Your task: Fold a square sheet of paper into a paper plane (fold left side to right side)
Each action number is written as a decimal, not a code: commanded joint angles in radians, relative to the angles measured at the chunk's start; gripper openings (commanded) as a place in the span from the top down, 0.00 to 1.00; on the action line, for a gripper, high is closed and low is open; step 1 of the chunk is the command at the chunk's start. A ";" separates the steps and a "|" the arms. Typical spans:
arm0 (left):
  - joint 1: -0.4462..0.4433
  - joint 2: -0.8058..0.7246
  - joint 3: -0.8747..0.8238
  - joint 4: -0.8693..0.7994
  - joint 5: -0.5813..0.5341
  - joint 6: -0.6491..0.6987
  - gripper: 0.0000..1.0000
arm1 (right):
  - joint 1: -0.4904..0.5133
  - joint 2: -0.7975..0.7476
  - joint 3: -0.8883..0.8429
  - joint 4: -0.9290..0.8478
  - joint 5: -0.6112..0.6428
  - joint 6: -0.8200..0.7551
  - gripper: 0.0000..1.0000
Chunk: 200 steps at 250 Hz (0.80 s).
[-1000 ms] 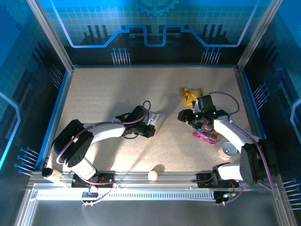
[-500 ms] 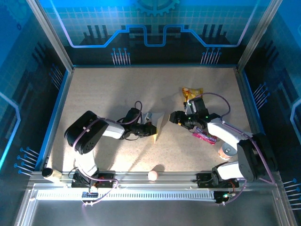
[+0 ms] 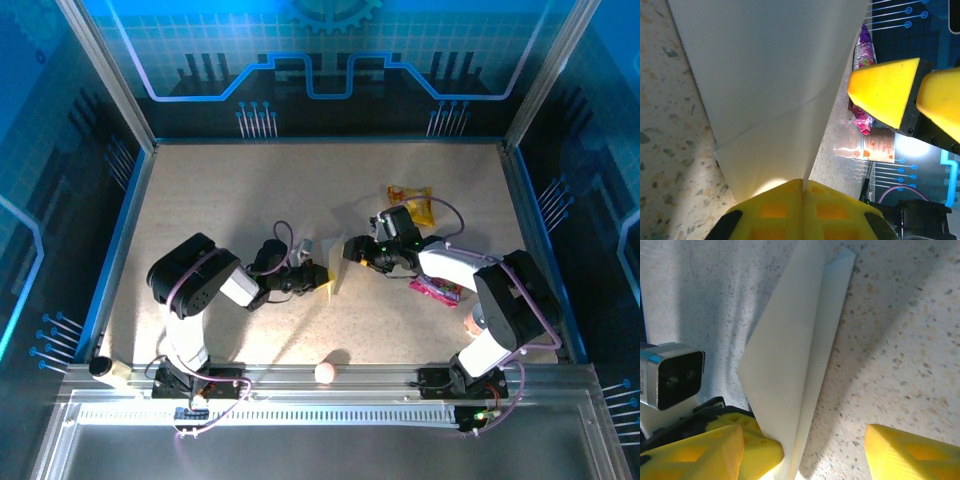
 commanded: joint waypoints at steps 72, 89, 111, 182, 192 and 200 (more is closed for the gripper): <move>0.024 0.080 -0.034 0.194 0.032 -0.092 1.00 | 0.023 0.081 0.036 0.108 -0.048 0.021 0.41; 0.029 0.091 -0.035 0.214 0.037 -0.103 1.00 | 0.025 0.098 0.040 0.131 -0.059 0.027 0.43; 0.031 0.097 -0.039 0.225 0.037 -0.109 1.00 | 0.029 0.119 0.050 0.152 -0.065 0.034 0.45; 0.044 0.097 -0.044 0.223 0.041 -0.110 1.00 | 0.037 0.183 0.076 0.181 -0.084 0.043 0.50; 0.043 0.099 -0.043 0.223 0.041 -0.111 1.00 | 0.039 0.193 0.098 0.183 -0.086 0.044 0.51; 0.048 0.098 -0.044 0.223 0.040 -0.111 1.00 | 0.040 0.200 0.106 0.184 -0.087 0.046 0.52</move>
